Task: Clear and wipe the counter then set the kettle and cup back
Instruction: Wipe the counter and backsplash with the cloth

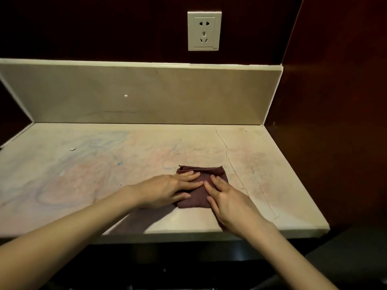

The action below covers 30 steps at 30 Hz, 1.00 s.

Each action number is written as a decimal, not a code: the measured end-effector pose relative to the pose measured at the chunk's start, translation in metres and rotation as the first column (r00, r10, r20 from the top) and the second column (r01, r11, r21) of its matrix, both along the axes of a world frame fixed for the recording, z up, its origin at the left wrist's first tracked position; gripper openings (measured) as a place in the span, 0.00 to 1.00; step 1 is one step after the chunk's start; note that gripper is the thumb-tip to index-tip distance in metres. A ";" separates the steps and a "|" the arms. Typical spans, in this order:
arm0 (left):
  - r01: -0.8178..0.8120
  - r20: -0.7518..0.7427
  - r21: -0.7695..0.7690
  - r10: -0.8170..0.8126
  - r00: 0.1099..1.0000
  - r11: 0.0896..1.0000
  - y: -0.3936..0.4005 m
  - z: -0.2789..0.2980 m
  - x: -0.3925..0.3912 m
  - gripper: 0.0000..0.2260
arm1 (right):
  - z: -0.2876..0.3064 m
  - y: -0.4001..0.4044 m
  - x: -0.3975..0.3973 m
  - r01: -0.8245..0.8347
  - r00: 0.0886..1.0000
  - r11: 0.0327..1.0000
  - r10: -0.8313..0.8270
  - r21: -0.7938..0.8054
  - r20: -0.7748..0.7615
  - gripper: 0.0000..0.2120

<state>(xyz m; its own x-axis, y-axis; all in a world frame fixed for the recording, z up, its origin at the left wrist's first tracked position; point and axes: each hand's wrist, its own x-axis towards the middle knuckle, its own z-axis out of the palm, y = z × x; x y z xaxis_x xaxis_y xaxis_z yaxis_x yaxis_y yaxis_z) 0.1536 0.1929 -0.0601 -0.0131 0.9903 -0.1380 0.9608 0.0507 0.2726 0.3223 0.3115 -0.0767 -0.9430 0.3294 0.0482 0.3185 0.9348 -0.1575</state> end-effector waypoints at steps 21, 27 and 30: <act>-0.025 -0.007 0.012 0.025 1.000 1.000 -0.021 -0.010 -0.026 0.30 | 0.002 -0.023 -0.020 0.041 0.999 0.998 -0.040 0.045 -0.021 0.19; 0.014 -0.069 0.023 -0.012 0.998 1.000 0.022 -0.004 -0.095 0.34 | 0.009 0.015 -0.094 -0.018 0.998 1.000 0.018 0.009 0.056 0.24; 0.017 -0.135 0.003 -0.016 0.991 1.000 0.048 -0.006 -0.133 0.23 | 0.007 0.036 -0.132 0.000 0.997 1.000 -0.002 0.025 0.075 0.24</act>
